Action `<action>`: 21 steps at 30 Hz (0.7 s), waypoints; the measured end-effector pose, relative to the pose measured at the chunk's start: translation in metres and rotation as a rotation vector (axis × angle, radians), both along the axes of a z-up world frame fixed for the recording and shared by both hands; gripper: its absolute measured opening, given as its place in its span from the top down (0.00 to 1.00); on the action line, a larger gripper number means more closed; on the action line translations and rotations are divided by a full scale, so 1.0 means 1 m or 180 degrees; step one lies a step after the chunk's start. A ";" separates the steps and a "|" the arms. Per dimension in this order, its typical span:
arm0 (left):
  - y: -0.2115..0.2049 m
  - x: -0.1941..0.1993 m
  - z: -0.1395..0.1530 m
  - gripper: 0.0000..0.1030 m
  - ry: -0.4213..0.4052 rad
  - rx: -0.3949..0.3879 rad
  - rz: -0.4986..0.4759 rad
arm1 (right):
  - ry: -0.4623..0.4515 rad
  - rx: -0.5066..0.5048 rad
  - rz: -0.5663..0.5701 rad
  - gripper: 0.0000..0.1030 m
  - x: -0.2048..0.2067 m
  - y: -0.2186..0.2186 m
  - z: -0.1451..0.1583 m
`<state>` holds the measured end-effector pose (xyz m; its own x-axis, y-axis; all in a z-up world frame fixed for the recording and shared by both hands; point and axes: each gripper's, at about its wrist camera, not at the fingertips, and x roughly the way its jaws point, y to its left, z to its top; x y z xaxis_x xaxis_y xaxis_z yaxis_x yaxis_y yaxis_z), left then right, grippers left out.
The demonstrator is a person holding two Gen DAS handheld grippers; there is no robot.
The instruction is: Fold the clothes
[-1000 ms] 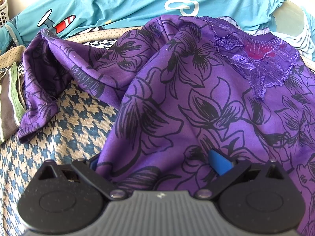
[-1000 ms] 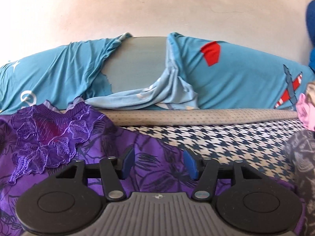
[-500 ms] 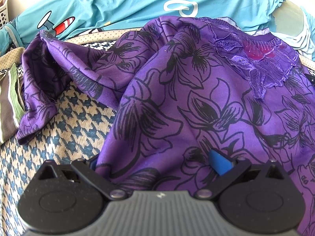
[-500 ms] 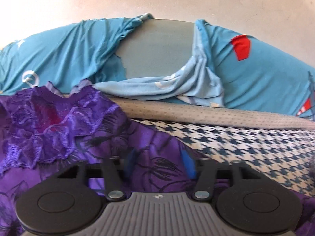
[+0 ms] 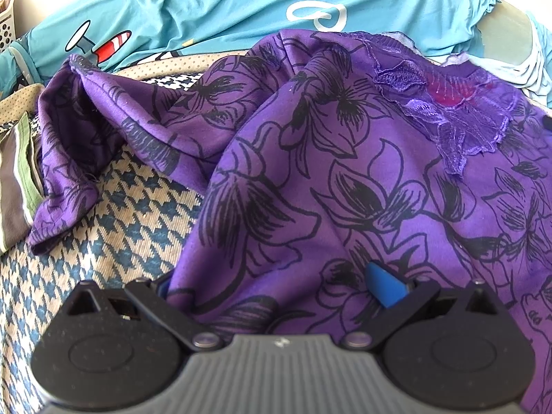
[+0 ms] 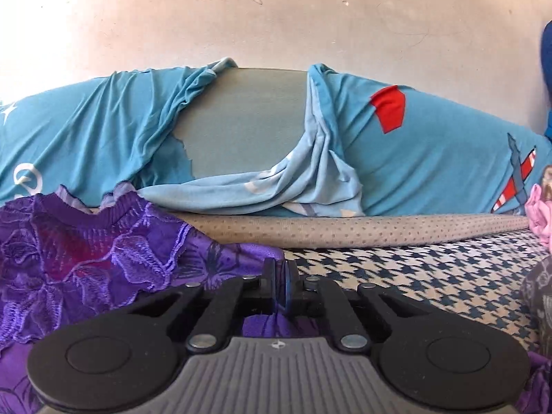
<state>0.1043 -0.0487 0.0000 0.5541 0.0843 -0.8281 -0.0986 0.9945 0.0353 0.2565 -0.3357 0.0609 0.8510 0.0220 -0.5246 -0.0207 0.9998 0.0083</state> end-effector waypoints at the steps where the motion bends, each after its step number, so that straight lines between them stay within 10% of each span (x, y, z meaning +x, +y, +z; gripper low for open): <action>1: 0.000 0.000 0.000 0.00 0.0000 0.0001 0.0000 | 0.0070 0.0104 0.0127 0.89 0.001 -0.001 0.000; 14: -0.003 0.000 0.000 0.00 -0.0033 0.0026 0.0009 | 0.0092 0.0227 -0.0176 0.52 0.002 -0.047 0.000; 21: -0.002 0.000 -0.001 0.00 -0.0049 0.0034 0.0013 | 0.0168 -0.0088 -0.0009 0.54 0.000 -0.033 -0.015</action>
<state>0.1040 -0.0509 -0.0006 0.5665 0.0955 -0.8185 -0.1034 0.9937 0.0444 0.2561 -0.3684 0.0458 0.8223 0.0045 -0.5691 -0.0182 0.9997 -0.0184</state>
